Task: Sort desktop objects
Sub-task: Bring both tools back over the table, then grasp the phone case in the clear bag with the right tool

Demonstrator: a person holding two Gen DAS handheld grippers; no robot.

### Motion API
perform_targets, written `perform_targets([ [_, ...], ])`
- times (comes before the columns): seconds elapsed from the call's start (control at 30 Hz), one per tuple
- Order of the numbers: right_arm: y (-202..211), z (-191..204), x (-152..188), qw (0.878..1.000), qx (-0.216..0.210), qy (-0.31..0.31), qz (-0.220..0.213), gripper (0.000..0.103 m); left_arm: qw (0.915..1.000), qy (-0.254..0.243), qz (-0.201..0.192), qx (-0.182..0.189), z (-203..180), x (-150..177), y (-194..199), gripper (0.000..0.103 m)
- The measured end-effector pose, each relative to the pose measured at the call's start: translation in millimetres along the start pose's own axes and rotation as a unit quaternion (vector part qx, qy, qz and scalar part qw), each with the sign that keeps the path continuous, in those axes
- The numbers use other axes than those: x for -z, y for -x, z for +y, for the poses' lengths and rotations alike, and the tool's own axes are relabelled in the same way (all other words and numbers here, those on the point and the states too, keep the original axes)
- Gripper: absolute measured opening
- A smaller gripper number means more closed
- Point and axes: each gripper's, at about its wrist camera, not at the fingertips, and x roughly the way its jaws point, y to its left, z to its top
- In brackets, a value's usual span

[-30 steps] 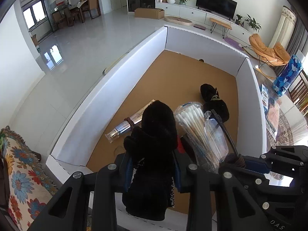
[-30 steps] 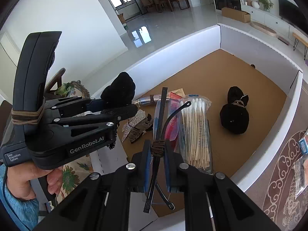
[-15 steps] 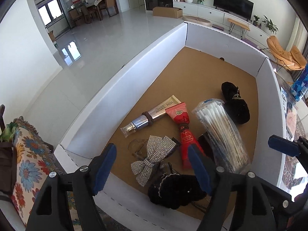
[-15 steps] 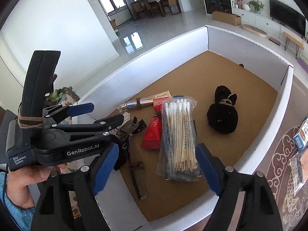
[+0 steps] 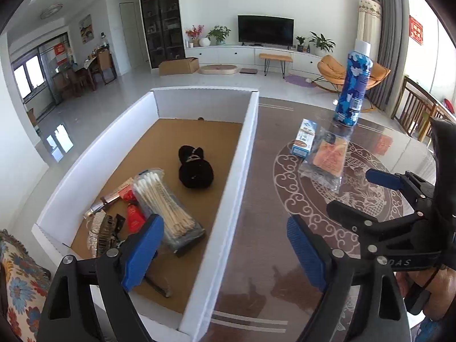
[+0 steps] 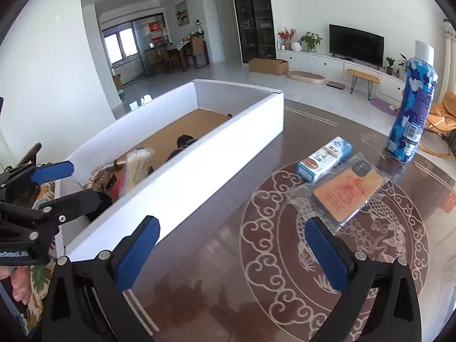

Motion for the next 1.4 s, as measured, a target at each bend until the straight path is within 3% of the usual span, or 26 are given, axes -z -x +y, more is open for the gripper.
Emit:
perform_targets([
  [0.1, -1, -47, 32, 0.998, 0.058, -0.021, 0.027, 0.102, 0.9988, -0.044, 0.009, 0.017, -51, 17, -15, 0.095],
  [0.2, -2, -83, 62, 0.992, 0.099, -0.058, 0.045, 0.102, 0.9973, -0.058, 0.038, 0.025, -86, 36, -47, 0.095],
  [0.4, 0, -111, 93, 0.983, 0.147, -0.104, 0.045, 0.102, 0.9953, -0.062, 0.068, 0.032, -115, 60, -95, 0.095],
  [0.67, -9, -113, 105, 0.979, 0.164, -0.104, 0.058, 0.102, 0.9948, -0.059, 0.081, 0.019, -109, 65, -123, 0.095],
  [0.87, -16, -112, 112, 0.979, 0.16, -0.102, 0.071, 0.102, 0.9959, -0.03, 0.075, 0.04, -99, 66, -128, 0.096],
  [1.0, -19, -116, 114, 0.98, 0.151, -0.094, 0.086, 0.103, 0.9967, -0.02, 0.067, 0.041, -95, 69, -129, 0.102],
  [1.17, -31, -136, 89, 0.981, 0.132, -0.102, 0.101, 0.103, 0.9972, -0.018, 0.061, 0.039, -95, 70, -128, 0.103],
  [1.3, -53, -168, 30, 0.979, 0.086, -0.171, 0.069, 0.103, 0.9971, -0.017, 0.061, 0.04, -95, 70, -129, 0.103],
  [1.4, -88, -184, -18, 0.976, 0.099, -0.183, 0.058, 0.103, 0.9972, -0.017, 0.061, 0.04, -95, 70, -129, 0.103],
])
